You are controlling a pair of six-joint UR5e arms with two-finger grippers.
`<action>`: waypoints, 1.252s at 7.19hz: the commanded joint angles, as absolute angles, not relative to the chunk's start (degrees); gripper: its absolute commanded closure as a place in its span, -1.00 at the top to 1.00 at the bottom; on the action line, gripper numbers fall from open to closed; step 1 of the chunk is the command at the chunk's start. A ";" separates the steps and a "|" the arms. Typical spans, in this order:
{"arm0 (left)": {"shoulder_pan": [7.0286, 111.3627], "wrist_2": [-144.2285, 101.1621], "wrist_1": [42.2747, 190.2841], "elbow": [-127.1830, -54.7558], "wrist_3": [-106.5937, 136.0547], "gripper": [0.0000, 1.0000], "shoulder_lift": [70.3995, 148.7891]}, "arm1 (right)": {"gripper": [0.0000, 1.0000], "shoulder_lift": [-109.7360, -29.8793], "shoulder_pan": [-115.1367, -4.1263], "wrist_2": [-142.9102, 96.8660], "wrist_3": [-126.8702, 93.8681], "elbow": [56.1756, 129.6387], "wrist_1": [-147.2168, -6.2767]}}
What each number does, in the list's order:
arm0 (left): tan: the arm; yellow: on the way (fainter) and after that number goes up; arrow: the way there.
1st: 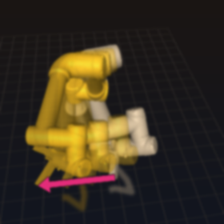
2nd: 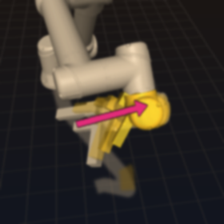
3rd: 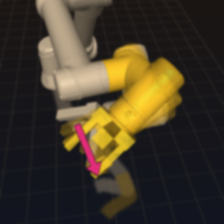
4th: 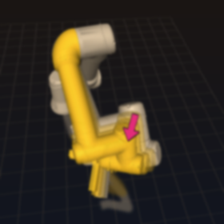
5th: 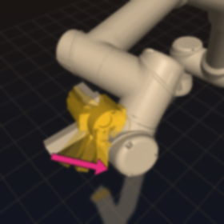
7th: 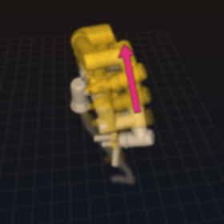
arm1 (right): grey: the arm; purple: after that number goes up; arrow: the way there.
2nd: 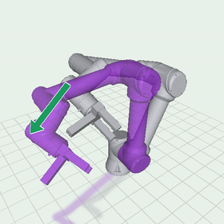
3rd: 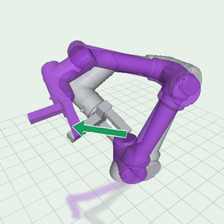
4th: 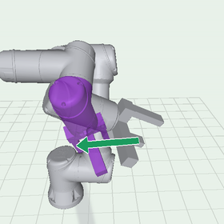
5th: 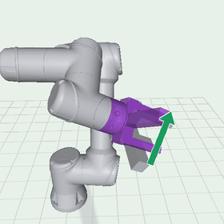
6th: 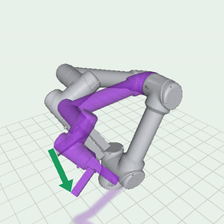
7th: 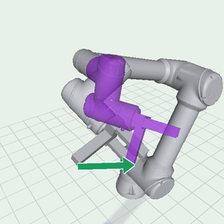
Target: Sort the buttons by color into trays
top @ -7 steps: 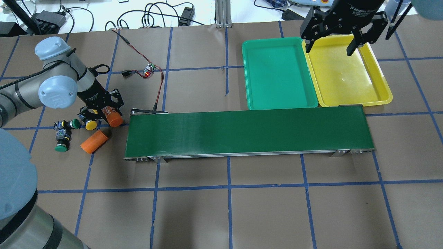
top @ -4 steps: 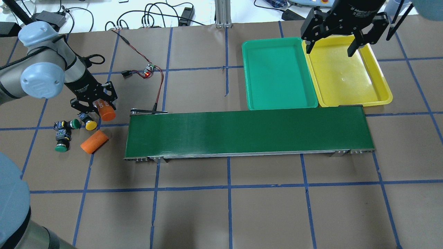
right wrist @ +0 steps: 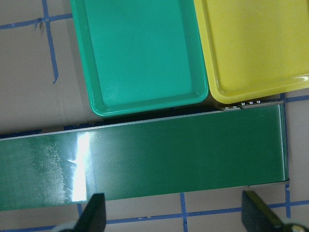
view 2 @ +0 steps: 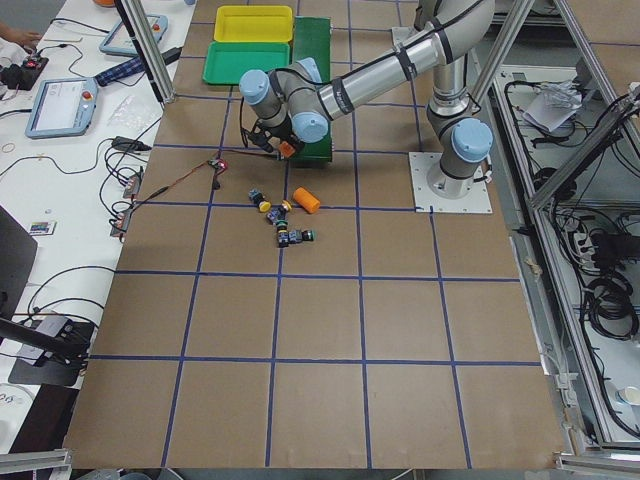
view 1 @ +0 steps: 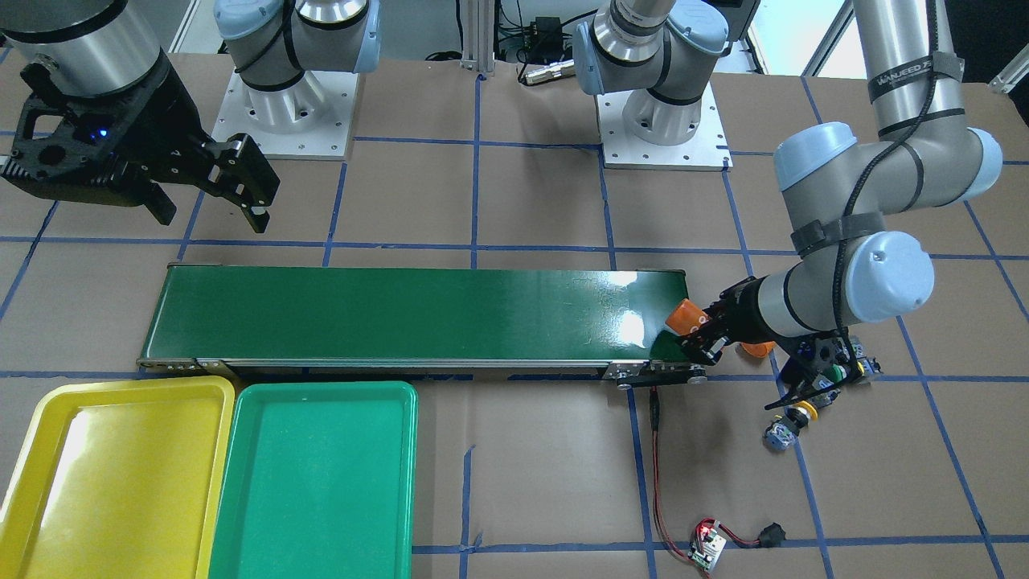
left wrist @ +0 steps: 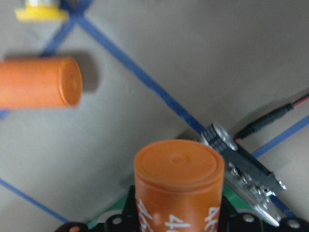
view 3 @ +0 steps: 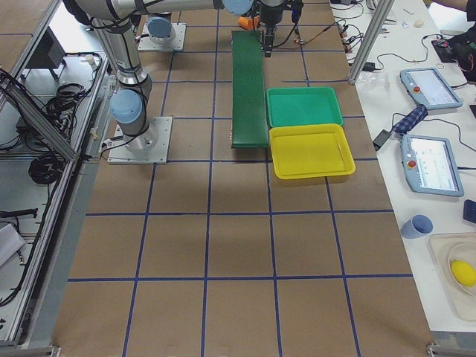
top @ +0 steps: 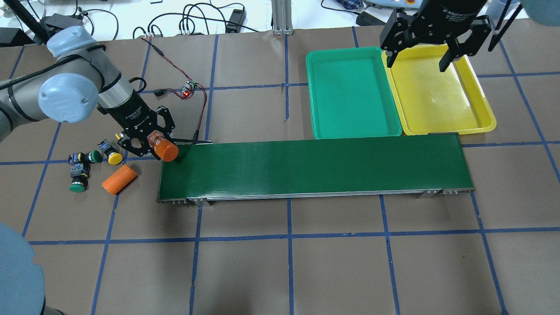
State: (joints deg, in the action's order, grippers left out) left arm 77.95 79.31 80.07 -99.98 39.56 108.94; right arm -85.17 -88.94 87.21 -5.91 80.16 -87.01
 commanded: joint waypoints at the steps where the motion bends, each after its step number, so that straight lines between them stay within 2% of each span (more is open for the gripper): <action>1: 81.10 76.11 79.63 -103.00 50.24 -1.00 108.11 | 1.00 -85.08 -88.77 87.36 -5.71 80.24 -86.92; 2: 83.30 76.11 78.76 -103.09 55.93 -1.00 107.76 | 1.00 -85.17 -88.94 87.36 -5.89 80.24 -83.88; 3: 83.84 76.72 78.84 -103.36 57.73 -0.82 107.75 | 1.00 -85.25 -88.60 87.36 -5.98 80.07 -82.63; 4: 83.85 80.21 78.92 -102.75 57.48 0.14 107.75 | 1.00 -85.60 -88.51 87.36 -5.89 80.07 -82.36; 5: 84.20 86.42 77.10 -102.22 56.26 0.99 107.75 | 1.00 -85.52 -88.85 87.54 -5.28 80.16 -81.74; 8: 83.32 82.36 77.61 -101.60 52.83 1.00 105.47 | 1.00 -85.08 -88.59 87.80 -5.62 80.16 -79.45; 9: 81.84 83.57 78.13 -101.51 43.60 1.00 104.60 | 1.00 -85.34 -88.59 87.63 -5.80 80.07 -80.06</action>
